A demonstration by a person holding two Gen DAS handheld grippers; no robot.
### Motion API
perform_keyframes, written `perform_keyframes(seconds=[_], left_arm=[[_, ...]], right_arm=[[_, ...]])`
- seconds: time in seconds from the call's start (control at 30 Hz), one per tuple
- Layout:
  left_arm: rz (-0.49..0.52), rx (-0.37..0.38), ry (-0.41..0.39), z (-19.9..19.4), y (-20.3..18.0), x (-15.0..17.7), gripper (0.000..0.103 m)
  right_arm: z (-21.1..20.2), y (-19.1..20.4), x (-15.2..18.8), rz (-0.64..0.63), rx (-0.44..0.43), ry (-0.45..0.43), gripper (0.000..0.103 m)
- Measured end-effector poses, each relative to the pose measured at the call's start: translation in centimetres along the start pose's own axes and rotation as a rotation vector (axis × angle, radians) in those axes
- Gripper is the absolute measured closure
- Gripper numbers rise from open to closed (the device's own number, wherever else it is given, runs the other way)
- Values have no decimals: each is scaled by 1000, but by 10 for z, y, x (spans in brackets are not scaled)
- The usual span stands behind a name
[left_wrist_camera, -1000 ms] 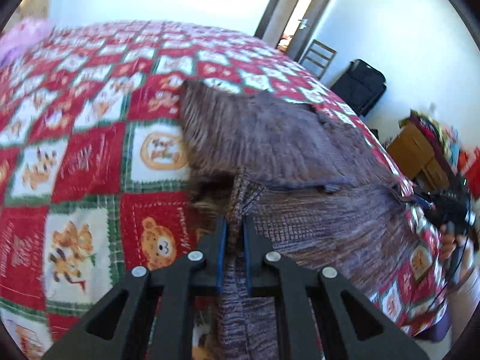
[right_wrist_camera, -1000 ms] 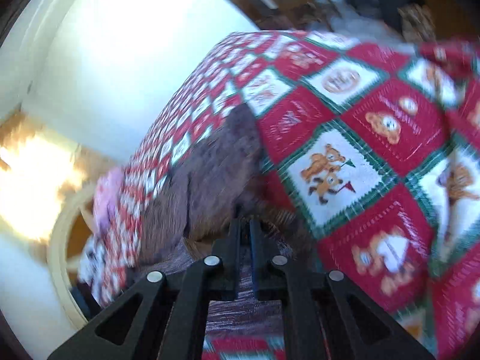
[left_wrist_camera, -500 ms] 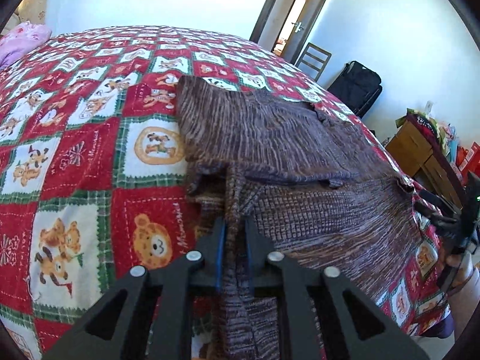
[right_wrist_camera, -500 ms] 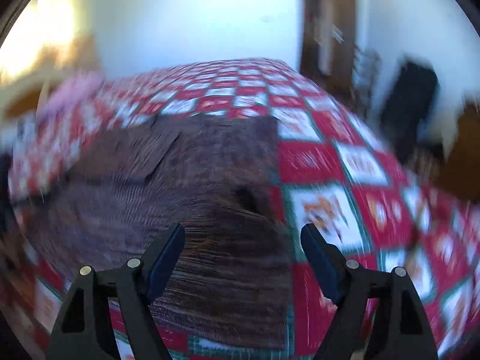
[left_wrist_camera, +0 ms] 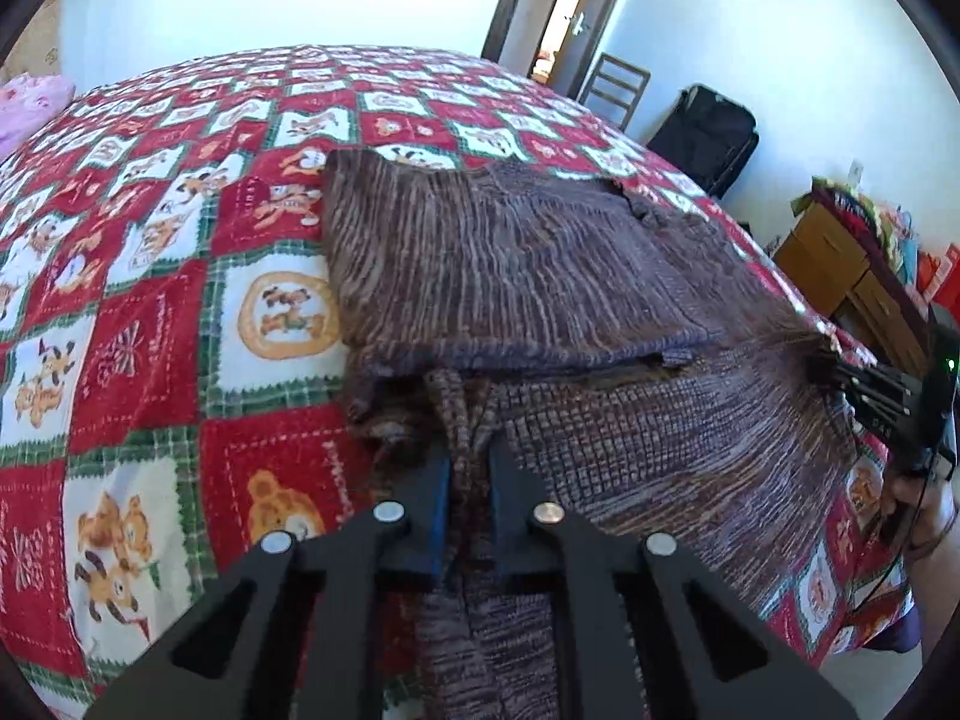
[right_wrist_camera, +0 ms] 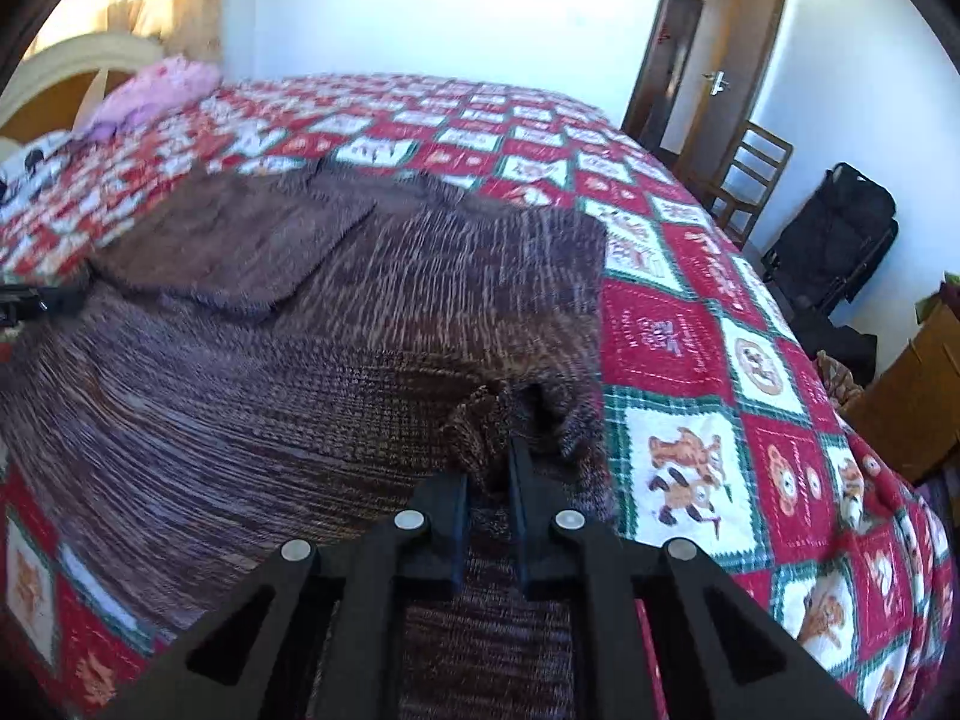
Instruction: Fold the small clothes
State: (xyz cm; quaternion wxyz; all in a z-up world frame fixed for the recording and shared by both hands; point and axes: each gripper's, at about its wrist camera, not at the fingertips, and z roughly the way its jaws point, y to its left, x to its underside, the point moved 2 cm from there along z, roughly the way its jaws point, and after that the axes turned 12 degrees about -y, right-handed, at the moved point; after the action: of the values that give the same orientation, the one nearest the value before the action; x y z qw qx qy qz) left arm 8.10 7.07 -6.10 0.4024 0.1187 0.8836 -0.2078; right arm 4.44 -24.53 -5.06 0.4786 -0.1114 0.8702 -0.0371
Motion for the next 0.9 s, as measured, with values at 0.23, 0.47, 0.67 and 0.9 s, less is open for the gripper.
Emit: perform_keyframes(seconds=[0.23,0.47,0.67,0.9], left_arm=[[-62,39,-102,-38,-7,-11,93],[-52,43,-190,-55,-14,-48,93],[-40,-53,-198,-26,-3,-92,93],[-77,-141,-207,30,23,-134,93]], right_arm=[[-41,-2,-15,80,27,-115,94],[-60,-1,-56,73,27,-220,94],[-20,-3,-103,-7,49,-234,94],[73,-26,-149,-32,160,-188,98]])
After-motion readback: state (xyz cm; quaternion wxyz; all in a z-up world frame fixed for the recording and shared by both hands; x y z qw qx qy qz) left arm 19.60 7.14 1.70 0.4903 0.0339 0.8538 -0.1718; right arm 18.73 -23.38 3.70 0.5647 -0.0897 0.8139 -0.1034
